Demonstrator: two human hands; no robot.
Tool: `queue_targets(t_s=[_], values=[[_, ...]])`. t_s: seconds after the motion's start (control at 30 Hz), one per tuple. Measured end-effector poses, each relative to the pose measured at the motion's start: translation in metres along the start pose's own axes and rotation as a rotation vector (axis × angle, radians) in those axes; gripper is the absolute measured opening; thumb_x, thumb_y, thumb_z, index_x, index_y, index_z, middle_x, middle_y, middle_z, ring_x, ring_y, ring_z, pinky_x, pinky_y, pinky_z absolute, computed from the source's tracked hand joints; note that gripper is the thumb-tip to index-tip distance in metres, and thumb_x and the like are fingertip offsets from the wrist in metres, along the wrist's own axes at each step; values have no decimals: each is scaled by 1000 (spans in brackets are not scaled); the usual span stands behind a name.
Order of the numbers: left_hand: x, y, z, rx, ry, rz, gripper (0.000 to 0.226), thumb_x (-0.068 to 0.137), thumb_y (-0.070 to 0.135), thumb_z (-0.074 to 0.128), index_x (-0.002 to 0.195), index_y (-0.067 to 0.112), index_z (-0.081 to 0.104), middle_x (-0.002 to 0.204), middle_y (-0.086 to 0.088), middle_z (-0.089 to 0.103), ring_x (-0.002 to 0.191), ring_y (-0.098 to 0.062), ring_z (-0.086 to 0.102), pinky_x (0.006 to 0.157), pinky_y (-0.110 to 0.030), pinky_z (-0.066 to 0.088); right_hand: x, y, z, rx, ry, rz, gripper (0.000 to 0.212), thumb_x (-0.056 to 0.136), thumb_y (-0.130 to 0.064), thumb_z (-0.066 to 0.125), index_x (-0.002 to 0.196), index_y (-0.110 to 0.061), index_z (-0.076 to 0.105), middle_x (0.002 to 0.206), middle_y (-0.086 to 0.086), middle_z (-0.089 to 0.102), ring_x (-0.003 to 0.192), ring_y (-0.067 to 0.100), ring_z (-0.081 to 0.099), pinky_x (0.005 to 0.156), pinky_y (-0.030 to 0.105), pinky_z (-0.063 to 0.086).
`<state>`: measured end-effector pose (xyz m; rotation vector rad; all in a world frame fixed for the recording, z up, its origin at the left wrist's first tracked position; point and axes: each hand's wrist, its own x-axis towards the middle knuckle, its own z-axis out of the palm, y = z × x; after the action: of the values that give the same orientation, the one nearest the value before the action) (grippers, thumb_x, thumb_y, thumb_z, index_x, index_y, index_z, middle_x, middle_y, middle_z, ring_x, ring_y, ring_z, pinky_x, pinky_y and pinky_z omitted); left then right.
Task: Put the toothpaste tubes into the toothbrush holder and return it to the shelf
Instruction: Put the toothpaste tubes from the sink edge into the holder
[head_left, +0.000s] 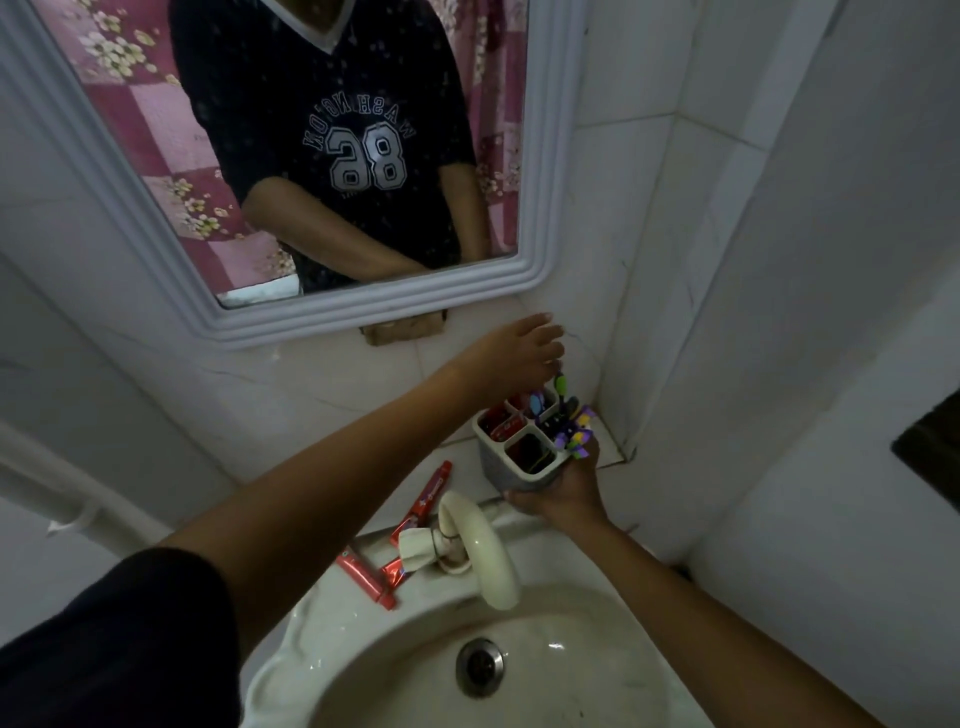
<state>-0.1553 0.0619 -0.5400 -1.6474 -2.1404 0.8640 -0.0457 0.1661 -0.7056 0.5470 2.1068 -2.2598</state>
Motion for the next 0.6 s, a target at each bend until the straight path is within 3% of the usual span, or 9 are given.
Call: queue_targets(t_s=[0.07,0.13,0.23,0.3,0.37,0.4,0.5,0.53,0.6], values=[[-12,0,3,-121,88,-13,46,98,6,34,142,11,47,153,-16,41,149,-34,25,124,-45,7,-4,-6,0,91,-22,49,57,94,-59,46,131,-24,72,122,11,79,115,38,67,79,54,62],[-35,2,8,-350,218,-107,44,96,6,39,137,9,54,148,-19,48,142,-36,40,120,-45,24,-6,-7,0,-1,-51,61,52,98,-45,49,142,-20,64,124,14,78,111,40,74,82,53,62],[-87,15,29,-629,283,-461,35,90,8,55,124,11,65,129,-15,63,116,-33,62,92,-40,51,-3,-3,0,-82,13,74,73,79,-34,81,143,-7,58,127,16,73,126,36,66,97,46,60],[-123,34,52,-835,190,-780,25,90,17,59,113,15,68,112,-9,68,101,-28,66,79,-35,51,5,8,-1,-33,28,59,81,70,-29,87,142,-9,56,126,12,73,134,32,59,100,46,59],[-148,59,77,-965,-36,-996,21,89,28,62,105,16,68,105,-6,68,98,-26,65,80,-33,51,3,11,1,-82,32,-1,112,53,-16,94,152,-5,42,143,14,62,139,28,54,114,48,49],[-155,73,89,-1018,-158,-1056,24,88,34,65,101,15,69,105,-6,68,99,-26,64,82,-34,52,2,11,0,-156,60,-22,115,52,-7,97,152,-1,40,143,15,61,134,28,58,116,48,48],[-159,111,114,-1149,-375,-1155,41,78,52,70,98,16,67,102,-3,68,97,-21,62,75,-30,47,-1,16,-7,-452,119,-77,85,57,-18,101,128,3,59,110,8,68,95,18,67,97,40,58],[-156,119,118,-1173,-413,-1162,48,75,57,71,98,16,66,100,-2,67,94,-20,61,73,-30,47,-3,16,-10,-498,111,-81,78,58,-22,101,123,2,62,105,6,69,89,16,66,92,37,58],[-148,126,124,-1192,-450,-1164,54,71,60,73,99,15,66,98,-3,67,92,-20,62,77,-31,53,-5,10,-9,-465,95,-78,81,62,-17,100,129,4,60,114,10,70,96,21,66,91,33,59]])
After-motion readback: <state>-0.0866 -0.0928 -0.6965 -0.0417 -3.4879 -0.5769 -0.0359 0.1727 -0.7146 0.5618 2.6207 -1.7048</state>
